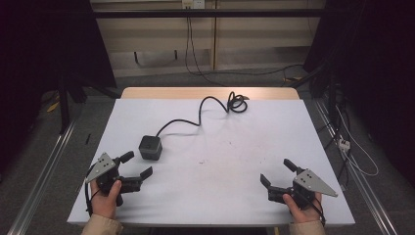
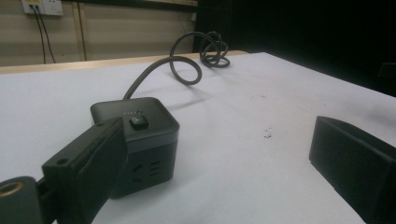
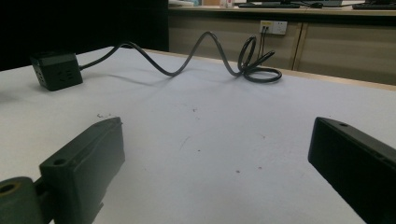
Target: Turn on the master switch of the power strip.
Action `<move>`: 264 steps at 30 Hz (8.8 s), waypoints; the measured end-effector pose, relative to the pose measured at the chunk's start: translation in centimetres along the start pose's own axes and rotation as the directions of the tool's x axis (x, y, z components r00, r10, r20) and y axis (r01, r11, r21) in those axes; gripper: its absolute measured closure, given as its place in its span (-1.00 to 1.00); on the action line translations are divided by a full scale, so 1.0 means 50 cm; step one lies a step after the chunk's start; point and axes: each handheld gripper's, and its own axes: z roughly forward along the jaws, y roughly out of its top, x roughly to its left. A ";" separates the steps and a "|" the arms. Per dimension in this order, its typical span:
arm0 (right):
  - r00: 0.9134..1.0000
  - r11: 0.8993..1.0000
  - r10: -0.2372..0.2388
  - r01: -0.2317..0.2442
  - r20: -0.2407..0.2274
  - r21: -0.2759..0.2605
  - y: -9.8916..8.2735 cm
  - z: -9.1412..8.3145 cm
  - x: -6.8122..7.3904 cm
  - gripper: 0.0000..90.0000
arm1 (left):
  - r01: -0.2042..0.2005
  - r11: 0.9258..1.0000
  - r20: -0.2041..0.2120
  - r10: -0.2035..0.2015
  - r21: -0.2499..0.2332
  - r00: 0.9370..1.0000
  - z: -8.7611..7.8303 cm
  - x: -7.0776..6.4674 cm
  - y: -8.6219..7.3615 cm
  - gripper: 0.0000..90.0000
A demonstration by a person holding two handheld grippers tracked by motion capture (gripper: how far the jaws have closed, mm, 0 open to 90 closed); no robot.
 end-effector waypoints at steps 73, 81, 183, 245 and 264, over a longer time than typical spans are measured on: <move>0.999 1.000 -0.003 0.003 0.033 -0.003 0.004 -0.006 -0.011 -0.93 | 0.094 0.990 0.006 -0.095 0.107 0.995 0.033 0.035 0.051 0.62; 1.000 1.000 0.000 0.000 0.030 -0.008 0.007 0.000 -0.010 -0.93 | 0.088 0.987 0.006 -0.090 0.134 0.996 0.035 0.036 0.051 0.75; 1.000 1.000 -0.013 0.014 0.026 -0.021 0.016 0.000 -0.014 -0.93 | 0.068 0.976 -0.068 -0.055 0.207 0.996 0.086 0.091 0.082 1.00; 1.000 1.000 -0.008 0.009 0.021 -0.022 0.018 -0.003 -0.016 -0.92 | 0.044 0.970 -0.093 -0.022 0.238 0.995 0.104 0.094 0.068 1.00; 1.000 1.000 -0.007 0.007 0.023 -0.022 0.018 -0.003 -0.015 -0.92 | 0.011 0.968 -0.103 0.015 0.251 0.995 0.106 0.089 0.066 1.00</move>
